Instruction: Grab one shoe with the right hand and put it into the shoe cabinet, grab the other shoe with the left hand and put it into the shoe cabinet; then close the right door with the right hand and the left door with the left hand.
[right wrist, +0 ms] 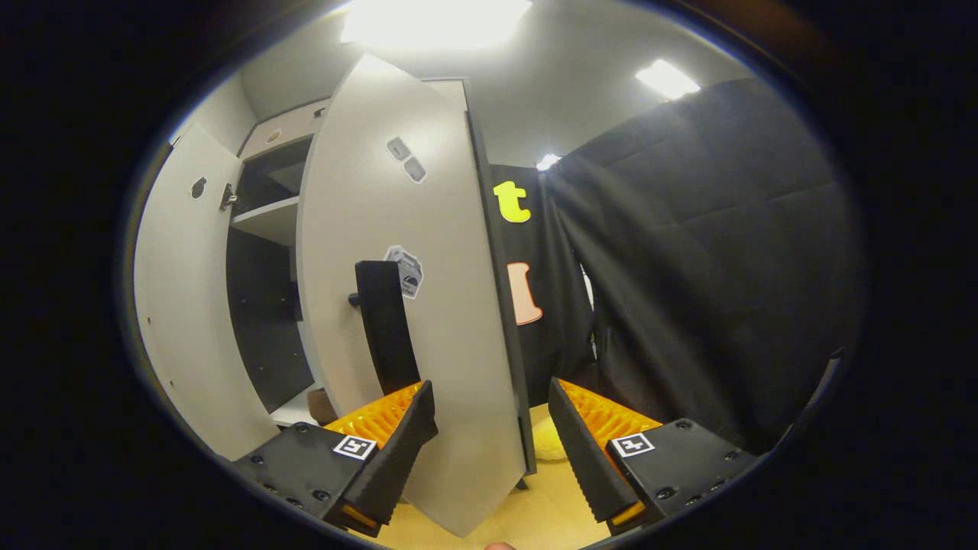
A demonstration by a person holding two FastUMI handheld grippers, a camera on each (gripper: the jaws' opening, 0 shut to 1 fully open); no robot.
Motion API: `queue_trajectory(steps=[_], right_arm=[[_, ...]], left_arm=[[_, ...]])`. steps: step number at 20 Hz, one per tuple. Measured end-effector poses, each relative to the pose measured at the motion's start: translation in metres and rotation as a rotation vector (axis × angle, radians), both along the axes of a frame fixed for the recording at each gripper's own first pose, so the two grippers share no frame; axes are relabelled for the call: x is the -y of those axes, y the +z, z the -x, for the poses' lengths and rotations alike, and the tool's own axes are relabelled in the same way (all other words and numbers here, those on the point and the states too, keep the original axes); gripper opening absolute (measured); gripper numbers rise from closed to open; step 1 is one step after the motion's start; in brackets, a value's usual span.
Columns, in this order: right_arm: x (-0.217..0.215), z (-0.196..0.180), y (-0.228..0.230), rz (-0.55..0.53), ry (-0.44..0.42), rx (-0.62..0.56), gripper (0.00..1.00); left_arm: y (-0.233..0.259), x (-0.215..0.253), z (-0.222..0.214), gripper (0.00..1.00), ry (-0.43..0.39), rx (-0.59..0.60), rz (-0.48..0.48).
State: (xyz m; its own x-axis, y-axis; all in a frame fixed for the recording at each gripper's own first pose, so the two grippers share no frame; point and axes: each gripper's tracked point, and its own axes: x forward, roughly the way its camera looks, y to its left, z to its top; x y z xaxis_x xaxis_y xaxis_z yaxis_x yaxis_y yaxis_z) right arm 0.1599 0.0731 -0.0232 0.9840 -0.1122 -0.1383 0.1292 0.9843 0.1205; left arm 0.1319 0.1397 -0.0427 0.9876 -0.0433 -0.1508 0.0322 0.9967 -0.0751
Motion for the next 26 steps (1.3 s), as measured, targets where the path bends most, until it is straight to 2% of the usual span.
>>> queue_trajectory(steps=[1,2,3,4,5,8,9,10,11,12,14,17,18,19,20,21,22,23,24,26], right_arm=[[-0.008,-0.005,-0.001,0.001,0.011,0.001,0.96],[-0.017,-0.009,-0.001,0.005,0.024,0.0,0.92],[-0.025,-0.014,-0.002,0.011,0.033,0.001,0.96],[-0.031,-0.018,-0.003,0.021,0.037,0.003,0.91],[-0.034,-0.021,-0.003,0.035,0.039,0.006,0.95],[-0.036,-0.023,-0.001,0.077,0.044,0.009,0.95],[-0.034,-0.022,-0.001,0.086,0.044,0.01,0.95],[-0.032,-0.018,0.001,0.091,0.042,0.014,0.92],[-0.029,-0.016,0.004,0.099,0.036,0.02,0.93],[-0.024,-0.011,0.007,0.108,0.027,0.029,0.96],[-0.01,-0.001,0.015,0.126,0.006,0.052,0.96],[0.016,0.014,0.022,0.154,-0.025,0.067,0.96],[0.026,0.019,0.023,0.164,-0.038,0.065,0.96],[0.036,0.025,0.023,0.175,-0.053,0.063,0.92],[0.046,0.029,0.024,0.19,-0.068,0.063,0.92],[0.055,0.034,0.023,0.2,-0.082,0.059,0.92],[0.063,0.037,0.021,0.202,-0.088,0.051,0.96],[0.068,0.04,0.019,0.2,-0.091,0.043,0.92],[0.074,0.043,0.016,0.197,-0.093,0.033,0.93],[0.088,0.048,0.012,0.194,-0.102,0.02,0.96]], left_arm=[[-0.001,-0.004,0.001,1.0,0.005,-0.002,-0.001],[-0.003,-0.009,0.002,1.0,0.011,-0.004,-0.001],[-0.004,-0.012,0.004,0.94,0.018,-0.009,-0.001],[-0.006,-0.018,0.006,1.0,0.026,-0.015,0.001],[-0.009,-0.024,0.008,0.94,0.032,-0.021,0.005],[-0.014,-0.034,0.01,0.94,0.046,-0.036,0.015],[-0.013,-0.036,0.01,1.0,0.049,-0.039,0.017],[-0.013,-0.037,0.009,0.94,0.05,-0.038,0.022],[-0.011,-0.037,0.007,0.94,0.051,-0.034,0.027],[-0.009,-0.036,0.004,0.97,0.049,-0.027,0.034],[0.001,-0.028,-0.003,0.94,0.037,-0.004,0.046],[0.016,-0.01,-0.014,0.94,0.012,0.031,0.05],[0.018,-0.004,-0.018,0.97,0.003,0.041,0.047],[0.022,0.002,-0.021,0.94,-0.001,0.049,0.042],[0.026,0.008,-0.023,0.94,-0.003,0.058,0.037],[0.029,0.015,-0.026,1.0,-0.006,0.066,0.03],[0.03,0.022,-0.028,1.0,-0.008,0.07,0.021],[0.032,0.029,-0.03,1.0,-0.015,0.073,0.015],[0.034,0.037,-0.031,1.0,-0.023,0.071,0.013],[0.035,0.035,-0.029,1.0,0.013,0.072,-0.023]])
